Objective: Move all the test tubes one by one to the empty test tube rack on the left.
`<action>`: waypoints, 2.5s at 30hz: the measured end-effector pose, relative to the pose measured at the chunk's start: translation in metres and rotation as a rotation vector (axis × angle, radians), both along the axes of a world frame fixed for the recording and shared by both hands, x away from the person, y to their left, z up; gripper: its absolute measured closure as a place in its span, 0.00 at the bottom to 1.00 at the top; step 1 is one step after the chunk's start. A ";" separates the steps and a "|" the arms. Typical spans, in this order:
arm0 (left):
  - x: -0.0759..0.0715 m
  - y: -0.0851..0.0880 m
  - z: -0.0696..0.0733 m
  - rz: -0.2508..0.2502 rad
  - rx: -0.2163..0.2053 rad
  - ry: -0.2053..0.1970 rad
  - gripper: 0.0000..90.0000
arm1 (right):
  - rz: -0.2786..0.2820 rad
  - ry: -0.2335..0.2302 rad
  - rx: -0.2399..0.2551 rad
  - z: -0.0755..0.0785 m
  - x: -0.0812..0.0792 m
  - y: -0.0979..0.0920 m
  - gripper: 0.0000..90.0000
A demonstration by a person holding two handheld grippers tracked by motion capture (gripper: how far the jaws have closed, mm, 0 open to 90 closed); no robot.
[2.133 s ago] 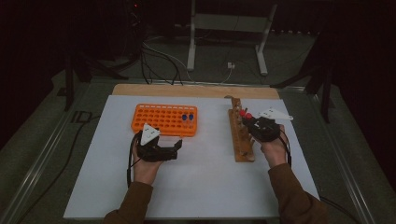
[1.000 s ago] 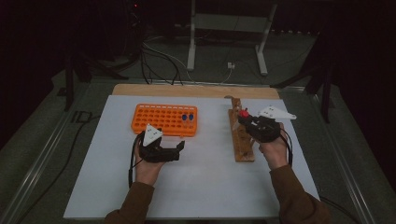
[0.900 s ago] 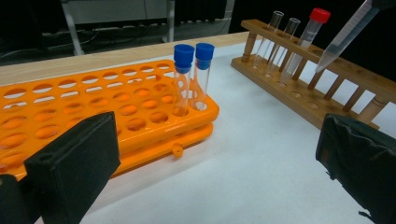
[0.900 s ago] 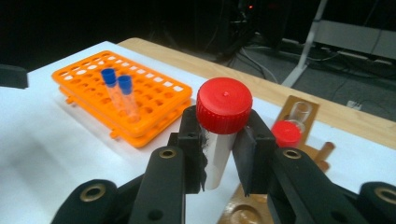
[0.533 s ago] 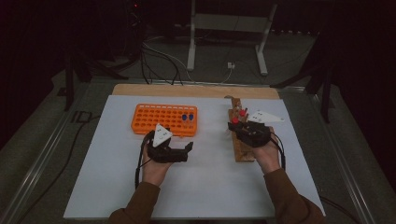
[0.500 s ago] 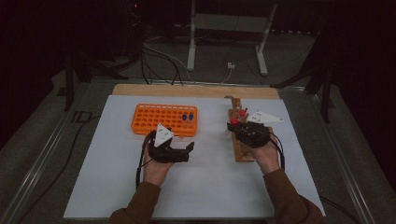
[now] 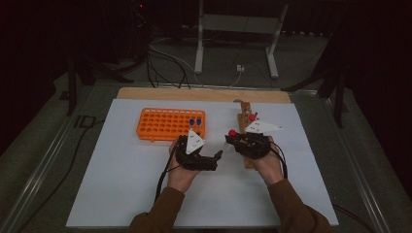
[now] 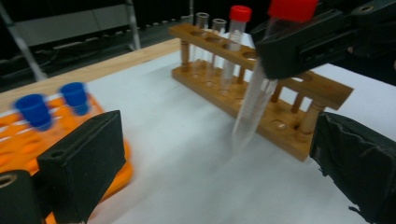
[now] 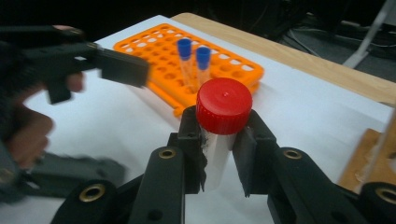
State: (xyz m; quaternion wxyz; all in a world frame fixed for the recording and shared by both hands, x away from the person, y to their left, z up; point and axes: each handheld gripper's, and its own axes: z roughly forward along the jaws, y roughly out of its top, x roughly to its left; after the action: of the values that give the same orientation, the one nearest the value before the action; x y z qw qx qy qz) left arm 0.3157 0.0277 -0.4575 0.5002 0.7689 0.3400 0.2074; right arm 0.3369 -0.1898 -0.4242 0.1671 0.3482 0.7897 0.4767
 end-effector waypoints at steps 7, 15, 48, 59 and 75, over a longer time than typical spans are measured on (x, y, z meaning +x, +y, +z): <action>0.001 -0.018 -0.003 -0.034 0.035 0.009 0.26 | 0.036 0.011 -0.010 -0.002 -0.003 0.010 0.82; 0.002 -0.019 -0.005 -0.063 0.037 0.008 0.69 | 0.063 0.017 -0.002 -0.002 -0.005 0.015 0.82; 0.011 0.009 0.003 -0.006 0.002 0.007 0.84 | -0.104 -0.040 0.067 -0.007 -0.009 -0.018 0.03; 0.018 0.030 0.013 0.049 -0.031 -0.010 0.84 | -0.150 -0.056 0.043 -0.011 -0.013 -0.028 0.00; 0.035 0.061 0.014 0.137 -0.028 -0.041 0.84 | -0.152 -0.061 0.035 -0.012 -0.017 -0.037 0.00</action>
State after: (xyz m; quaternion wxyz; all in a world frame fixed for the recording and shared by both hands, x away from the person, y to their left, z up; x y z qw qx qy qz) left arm 0.3507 0.0887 -0.4438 0.5024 0.7324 0.3842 0.2521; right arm 0.3200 -0.2263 -0.4360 0.2207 0.3955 0.7469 0.4868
